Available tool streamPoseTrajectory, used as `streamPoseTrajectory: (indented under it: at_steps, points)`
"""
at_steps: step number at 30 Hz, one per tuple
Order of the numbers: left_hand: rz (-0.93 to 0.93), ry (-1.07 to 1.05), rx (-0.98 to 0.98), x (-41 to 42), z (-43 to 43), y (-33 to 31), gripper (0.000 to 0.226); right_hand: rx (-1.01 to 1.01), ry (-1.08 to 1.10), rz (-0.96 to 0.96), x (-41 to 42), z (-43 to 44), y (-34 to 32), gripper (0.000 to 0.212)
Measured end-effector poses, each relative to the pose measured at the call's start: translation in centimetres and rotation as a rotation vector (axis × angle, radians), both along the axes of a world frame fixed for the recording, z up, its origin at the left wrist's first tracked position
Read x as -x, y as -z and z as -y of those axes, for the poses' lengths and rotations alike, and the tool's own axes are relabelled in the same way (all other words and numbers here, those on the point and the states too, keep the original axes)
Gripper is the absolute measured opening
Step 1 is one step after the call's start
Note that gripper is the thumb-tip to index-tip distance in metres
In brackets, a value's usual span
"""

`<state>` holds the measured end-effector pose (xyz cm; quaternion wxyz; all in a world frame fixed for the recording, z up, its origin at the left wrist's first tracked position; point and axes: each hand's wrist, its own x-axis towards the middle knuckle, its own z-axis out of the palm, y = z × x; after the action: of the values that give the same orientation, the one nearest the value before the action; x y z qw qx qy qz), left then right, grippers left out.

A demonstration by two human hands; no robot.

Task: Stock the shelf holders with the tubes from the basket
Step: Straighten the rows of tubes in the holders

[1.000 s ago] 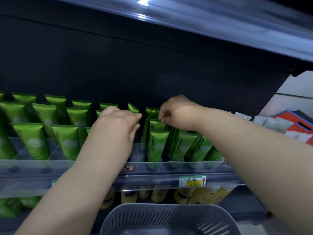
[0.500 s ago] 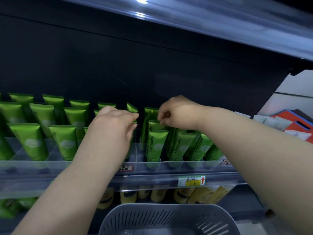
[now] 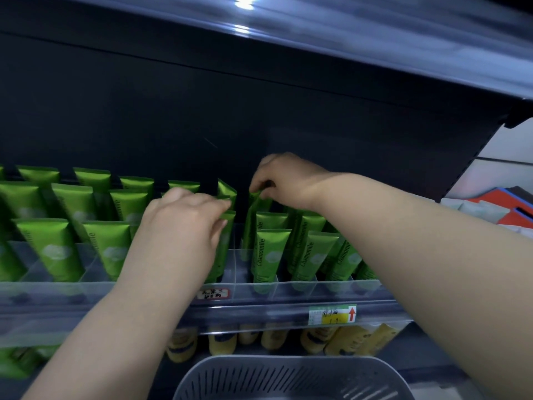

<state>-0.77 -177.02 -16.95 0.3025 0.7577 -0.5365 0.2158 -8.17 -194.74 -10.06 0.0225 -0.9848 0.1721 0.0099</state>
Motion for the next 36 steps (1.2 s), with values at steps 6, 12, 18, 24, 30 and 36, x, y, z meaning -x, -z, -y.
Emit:
streamPoseTrajectory:
  at_steps: [6, 12, 18, 24, 30, 36]
  points:
    - [0.012, -0.011, -0.008, 0.0, -0.3, -0.1, 0.028, 0.093, -0.037, -0.073, -0.3, 0.3, 0.3, 0.011]
    - [0.033, -0.013, 0.014, -0.4, -0.7, -0.3, 0.023, 0.013, 0.051, -0.077, 0.4, 1.3, 0.2, 0.013]
    - [0.008, 0.001, 0.010, 0.0, -0.9, -0.3, 0.031, 0.002, 0.071, -0.070, 0.3, 1.1, 0.3, 0.016]
    - [-0.002, 0.008, 0.018, 0.0, -1.1, -0.5, 0.031, -0.040, 0.067, -0.032, 0.4, 1.1, -0.4, 0.015]
    - [0.005, 0.001, 0.011, -0.2, -1.3, -0.5, 0.030, -0.048, 0.101, 0.073, -0.4, 1.9, -0.2, 0.016]
    - [0.018, -0.021, 0.005, -0.5, -1.9, -0.7, 0.030, 0.005, 0.111, -0.007, -1.5, 2.0, 0.5, 0.018]
